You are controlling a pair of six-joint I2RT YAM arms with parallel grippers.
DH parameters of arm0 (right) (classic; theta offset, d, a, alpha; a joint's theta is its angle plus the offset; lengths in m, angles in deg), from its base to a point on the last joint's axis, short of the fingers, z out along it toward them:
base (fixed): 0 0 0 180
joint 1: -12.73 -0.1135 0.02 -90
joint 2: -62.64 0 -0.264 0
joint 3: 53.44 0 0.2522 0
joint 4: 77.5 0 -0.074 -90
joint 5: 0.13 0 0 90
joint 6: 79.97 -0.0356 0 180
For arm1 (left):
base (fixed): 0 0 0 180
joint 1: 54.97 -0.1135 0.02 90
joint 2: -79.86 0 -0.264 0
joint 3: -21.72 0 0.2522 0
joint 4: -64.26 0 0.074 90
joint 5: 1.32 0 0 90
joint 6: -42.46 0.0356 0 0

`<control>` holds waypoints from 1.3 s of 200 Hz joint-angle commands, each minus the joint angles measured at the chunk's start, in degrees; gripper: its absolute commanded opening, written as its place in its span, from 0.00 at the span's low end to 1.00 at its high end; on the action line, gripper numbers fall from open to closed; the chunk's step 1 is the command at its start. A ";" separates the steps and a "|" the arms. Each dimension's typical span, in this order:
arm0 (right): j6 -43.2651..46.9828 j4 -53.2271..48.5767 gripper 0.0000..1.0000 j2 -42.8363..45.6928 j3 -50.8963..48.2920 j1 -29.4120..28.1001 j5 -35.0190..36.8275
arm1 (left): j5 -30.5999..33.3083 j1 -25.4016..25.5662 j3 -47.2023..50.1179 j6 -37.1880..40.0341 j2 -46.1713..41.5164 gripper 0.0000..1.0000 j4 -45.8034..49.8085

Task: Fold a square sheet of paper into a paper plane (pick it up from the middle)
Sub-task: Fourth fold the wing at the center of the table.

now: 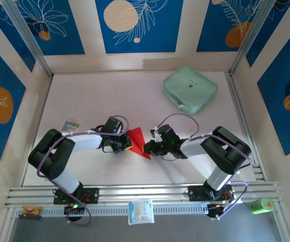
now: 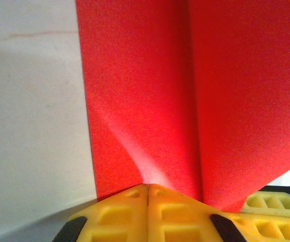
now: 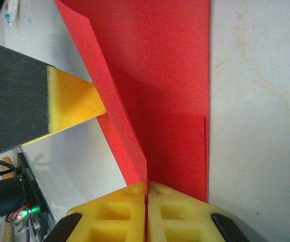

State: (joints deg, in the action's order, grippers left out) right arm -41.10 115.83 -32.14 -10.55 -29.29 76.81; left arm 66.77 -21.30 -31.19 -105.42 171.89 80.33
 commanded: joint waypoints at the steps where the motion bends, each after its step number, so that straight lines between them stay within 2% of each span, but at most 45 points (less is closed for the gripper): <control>1: -1.92 2.91 0.09 -0.02 -1.45 0.75 -2.38 | 1.52 0.35 -0.53 2.67 1.59 0.00 1.99; 260: -4.55 6.71 0.09 -5.56 0.17 7.74 -15.48 | 4.76 -0.05 -5.29 8.31 4.48 0.00 9.25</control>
State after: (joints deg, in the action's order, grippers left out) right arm -45.39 122.65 -36.27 -11.19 -22.03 64.05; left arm 68.17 -21.30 -36.02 -98.58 174.51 85.55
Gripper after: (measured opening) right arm 0.091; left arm 0.064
